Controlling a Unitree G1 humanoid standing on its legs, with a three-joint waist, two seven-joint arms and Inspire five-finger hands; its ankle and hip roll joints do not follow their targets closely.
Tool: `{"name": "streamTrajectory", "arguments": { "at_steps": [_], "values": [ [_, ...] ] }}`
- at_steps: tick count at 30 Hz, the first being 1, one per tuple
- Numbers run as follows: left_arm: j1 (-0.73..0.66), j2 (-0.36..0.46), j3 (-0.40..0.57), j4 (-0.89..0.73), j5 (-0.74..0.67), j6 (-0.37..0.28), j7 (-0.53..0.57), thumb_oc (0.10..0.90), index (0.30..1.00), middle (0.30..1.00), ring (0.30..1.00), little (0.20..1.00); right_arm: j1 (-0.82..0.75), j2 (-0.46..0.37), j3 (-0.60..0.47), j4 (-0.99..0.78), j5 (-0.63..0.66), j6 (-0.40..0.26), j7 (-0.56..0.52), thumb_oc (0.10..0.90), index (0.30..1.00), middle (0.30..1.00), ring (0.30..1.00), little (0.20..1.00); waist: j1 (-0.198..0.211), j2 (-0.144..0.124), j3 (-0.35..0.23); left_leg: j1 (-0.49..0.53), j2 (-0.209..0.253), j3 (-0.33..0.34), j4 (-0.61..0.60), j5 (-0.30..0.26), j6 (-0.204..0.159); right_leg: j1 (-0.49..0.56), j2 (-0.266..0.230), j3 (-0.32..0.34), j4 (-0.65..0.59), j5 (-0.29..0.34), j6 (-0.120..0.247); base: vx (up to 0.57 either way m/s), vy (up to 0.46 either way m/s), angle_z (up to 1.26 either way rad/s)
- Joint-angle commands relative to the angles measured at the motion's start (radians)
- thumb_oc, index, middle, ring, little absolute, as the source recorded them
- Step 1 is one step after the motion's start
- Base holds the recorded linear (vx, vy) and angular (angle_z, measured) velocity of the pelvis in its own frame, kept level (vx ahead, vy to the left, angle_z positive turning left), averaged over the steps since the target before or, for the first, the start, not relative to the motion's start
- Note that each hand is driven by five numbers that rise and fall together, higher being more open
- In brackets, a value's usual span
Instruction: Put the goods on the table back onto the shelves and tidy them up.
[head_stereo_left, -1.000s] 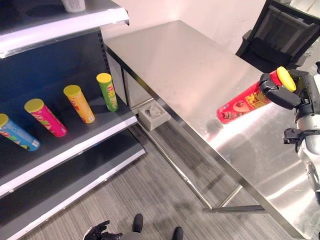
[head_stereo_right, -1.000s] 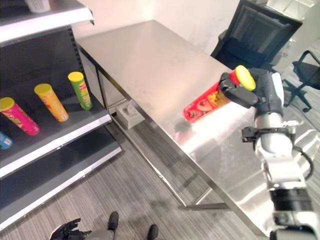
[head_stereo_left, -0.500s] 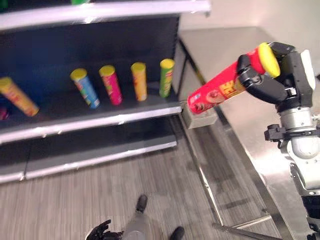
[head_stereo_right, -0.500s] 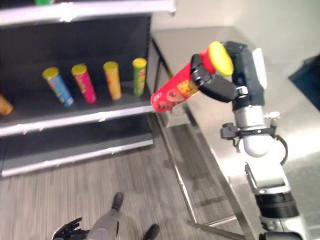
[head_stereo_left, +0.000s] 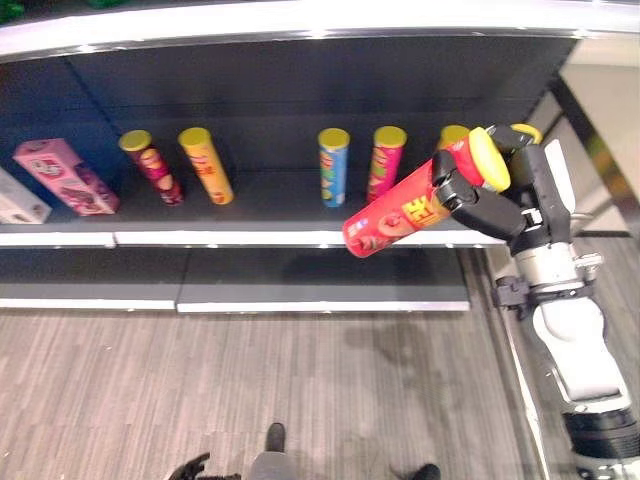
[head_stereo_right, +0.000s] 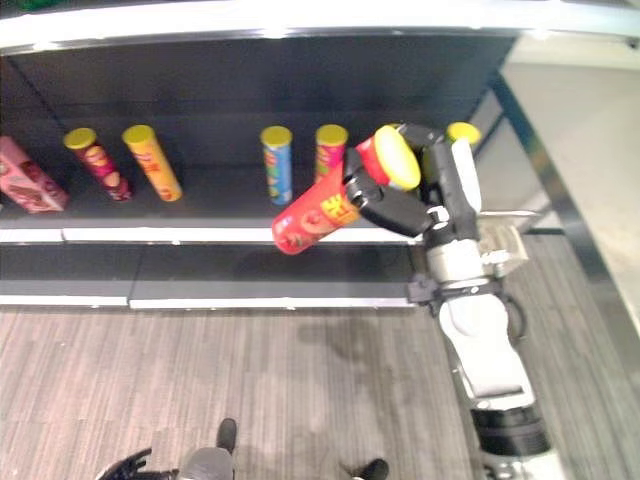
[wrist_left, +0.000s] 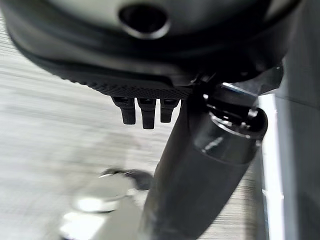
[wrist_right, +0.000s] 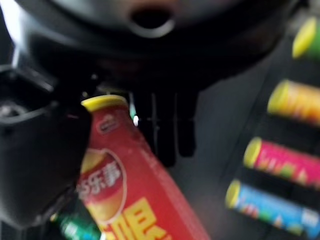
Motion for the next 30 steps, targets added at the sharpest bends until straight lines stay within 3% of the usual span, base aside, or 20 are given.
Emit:
{"name": "streamTrajectory", "arguments": {
  "at_steps": [1, 4, 5, 6, 7, 10, 11, 15, 18, 20, 21, 22, 23, 24, 26, 28, 30],
  "values": [
    [0.01, 0.049, -0.024, 0.01, 0.049, -0.037, 0.015, 0.8, 0.9, 0.9, 0.9, 0.9, -0.07, -0.065, -0.085, -0.113, -0.058, -0.075, -0.042, 0.4, 0.3, 0.3, 0.3, 0.3, -0.036, 0.006, -0.091, 0.011, 0.034, 0.02, -0.042, -0.086, 0.03, -0.12, -0.013, 0.12, 0.022, -0.048, 0.105, -0.05, 0.311, 0.18],
    [0.004, 0.059, -0.032, -0.008, 0.041, -0.041, 0.015, 0.8, 0.9, 0.9, 0.9, 0.9, -0.053, -0.069, -0.067, -0.117, -0.082, -0.083, -0.041, 0.4, 0.3, 0.3, 0.3, 0.3, -0.067, 0.023, -0.072, -0.001, -0.003, -0.004, -0.042, -0.068, 0.064, -0.156, 0.11, 0.296, 0.089, -0.157, 0.064, -0.04, 0.268, 0.36],
    [0.003, 0.059, -0.031, -0.008, 0.041, -0.041, 0.015, 0.8, 0.9, 0.9, 0.9, 0.9, -0.054, -0.069, -0.067, -0.116, -0.082, -0.083, -0.041, 0.4, 0.3, 0.3, 0.3, 0.3, -0.066, 0.022, -0.074, -0.006, -0.003, -0.002, -0.042, -0.065, 0.064, -0.163, 0.109, 0.298, 0.092, -0.156, 0.062, -0.01, 0.204, 0.26],
    [0.005, 0.06, -0.034, -0.013, 0.036, -0.037, 0.013, 0.8, 0.9, 0.9, 0.9, 0.9, -0.047, -0.073, -0.061, -0.125, -0.097, -0.086, -0.036, 0.4, 0.3, 0.3, 0.3, 0.3, -0.067, 0.029, -0.07, -0.02, -0.019, -0.019, -0.042, -0.051, 0.081, -0.163, 0.206, 0.305, 0.135, -0.241, 0.03, -0.02, 0.159, 0.06],
    [0.003, 0.061, -0.037, -0.016, 0.03, -0.036, 0.013, 0.8, 0.9, 0.9, 0.9, 0.9, -0.054, -0.08, -0.046, -0.118, -0.111, -0.085, -0.038, 0.4, 0.3, 0.3, 0.3, 0.3, -0.064, 0.029, -0.063, -0.026, -0.028, -0.027, -0.042, -0.047, 0.086, -0.165, 0.257, 0.295, 0.154, -0.281, 0.009, -0.02, 0.185, 0.11],
    [-0.015, 0.055, -0.047, -0.018, 0.021, -0.032, 0.021, 0.8, 0.9, 0.9, 0.9, 0.9, -0.083, -0.104, -0.009, -0.079, -0.171, -0.089, -0.065, 0.4, 0.3, 0.3, 0.3, 0.3, -0.059, 0.007, -0.044, -0.041, -0.058, -0.039, -0.042, -0.043, 0.09, -0.165, 0.369, 0.288, 0.128, -0.32, -0.026, -0.01, 0.037, 0.4],
    [-0.014, 0.046, -0.05, -0.028, 0.006, -0.031, 0.021, 0.8, 0.9, 0.9, 0.9, 0.9, -0.11, -0.108, 0.021, -0.069, -0.195, -0.077, -0.079, 0.4, 0.3, 0.3, 0.3, 0.3, -0.056, -0.008, -0.033, -0.041, -0.073, -0.062, -0.041, -0.038, 0.09, -0.171, 0.406, 0.331, 0.089, -0.313, -0.039, 0.05, -0.053, 0.37],
    [-0.005, 0.015, -0.051, -0.044, -0.032, -0.037, 0.039, 0.8, 0.9, 0.9, 0.9, 0.9, -0.145, -0.103, 0.062, -0.042, -0.201, -0.075, -0.099, 0.4, 0.3, 0.3, 0.3, 0.3, -0.04, -0.023, -0.022, -0.077, -0.085, -0.083, 0.01, -0.052, 0.092, -0.149, 0.403, 0.332, 0.023, -0.278, -0.039, 0.03, -0.059, 0.14],
    [0.001, -0.005, -0.065, -0.073, -0.068, -0.034, 0.045, 0.8, 0.9, 0.9, 0.9, 0.9, -0.154, -0.11, 0.065, -0.036, -0.211, -0.079, -0.116, 0.4, 0.3, 0.3, 0.3, 0.3, -0.027, -0.019, 0.02, -0.183, -0.098, -0.096, 0.208, -0.098, 0.07, -0.112, 0.389, 0.304, -0.021, -0.277, -0.048, 0.02, -0.064, 0.41],
    [0.002, -0.014, -0.068, -0.075, -0.079, -0.033, 0.046, 0.8, 0.9, 0.9, 0.9, 0.9, -0.159, -0.114, 0.068, -0.025, -0.217, -0.071, -0.124, 0.4, 0.3, 0.3, 0.3, 0.3, -0.027, -0.011, 0.028, -0.22, -0.083, -0.096, 0.235, -0.091, 0.057, -0.101, 0.383, 0.295, -0.028, -0.283, -0.048, 0.07, 0.057, 0.78],
    [0.01, -0.018, -0.072, -0.066, -0.071, -0.029, 0.045, 0.8, 0.9, 0.9, 0.9, 0.9, -0.16, -0.112, 0.068, -0.018, -0.228, -0.064, -0.133, 0.4, 0.3, 0.3, 0.3, 0.3, -0.021, -0.008, 0.019, -0.235, -0.047, -0.094, 0.197, -0.07, 0.053, -0.087, 0.379, 0.296, -0.034, -0.292, -0.045, 0.12, 0.088, 0.5],
    [0.011, -0.018, -0.072, -0.066, -0.071, -0.03, 0.045, 0.8, 0.9, 0.9, 0.9, 0.9, -0.16, -0.112, 0.068, -0.017, -0.228, -0.064, -0.133, 0.4, 0.3, 0.3, 0.3, 0.3, -0.02, -0.009, 0.018, -0.233, -0.047, -0.093, 0.19, -0.067, 0.053, -0.087, 0.379, 0.296, -0.035, -0.293, -0.046, 0.22, 0.119, 0.29],
    [0.013, -0.007, -0.083, -0.064, -0.058, -0.028, 0.048, 0.8, 0.9, 0.9, 0.9, 0.9, -0.168, -0.113, 0.073, -0.009, -0.246, -0.058, -0.147, 0.4, 0.3, 0.3, 0.3, 0.3, -0.009, -0.013, 0.016, -0.276, 0.001, -0.104, 0.136, -0.008, 0.042, -0.084, 0.373, 0.301, -0.033, -0.32, -0.043, 0.2, 0.101, 0.17],
    [0.013, -0.004, -0.085, -0.059, -0.056, -0.027, 0.05, 0.8, 0.9, 0.9, 0.9, 0.9, -0.171, -0.111, 0.075, -0.003, -0.248, -0.055, -0.156, 0.4, 0.3, 0.3, 0.3, 0.3, -0.003, -0.011, 0.015, -0.293, 0.014, -0.112, 0.099, 0.006, 0.041, -0.079, 0.373, 0.306, -0.034, -0.336, -0.043, 0.29, 0.14, 0.24],
    [0.028, 0.0, -0.083, -0.059, -0.056, -0.025, 0.049, 0.8, 0.9, 0.9, 0.9, 0.9, -0.17, -0.119, 0.066, -0.006, -0.254, -0.048, -0.164, 0.4, 0.3, 0.3, 0.3, 0.3, 0.011, 0.008, -0.003, -0.275, 0.042, -0.125, -0.028, 0.039, 0.028, -0.061, 0.384, 0.318, -0.027, -0.381, -0.044, 0.29, 0.137, 0.19],
    [0.022, 0.001, -0.09, -0.044, -0.043, -0.021, 0.056, 0.8, 0.9, 0.9, 0.9, 0.9, -0.177, -0.109, 0.057, -0.023, -0.28, -0.043, -0.175, 0.4, 0.3, 0.3, 0.3, 0.3, 0.014, 0.031, -0.005, -0.264, 0.046, -0.137, -0.027, 0.089, 0.011, -0.059, 0.378, 0.317, -0.007, -0.385, -0.041, 0.2, 0.179, -0.11],
    [0.018, 0.011, -0.095, -0.044, -0.032, -0.024, 0.062, 0.8, 0.9, 0.9, 0.9, 0.9, -0.209, -0.097, 0.061, -0.037, -0.29, -0.044, -0.191, 0.4, 0.3, 0.3, 0.3, 0.3, 0.016, 0.034, 0.006, -0.258, 0.026, -0.139, -0.011, 0.079, 0.021, -0.076, 0.355, 0.342, 0.022, -0.379, -0.04, 0.1, 0.169, -0.36]
  ]
}}
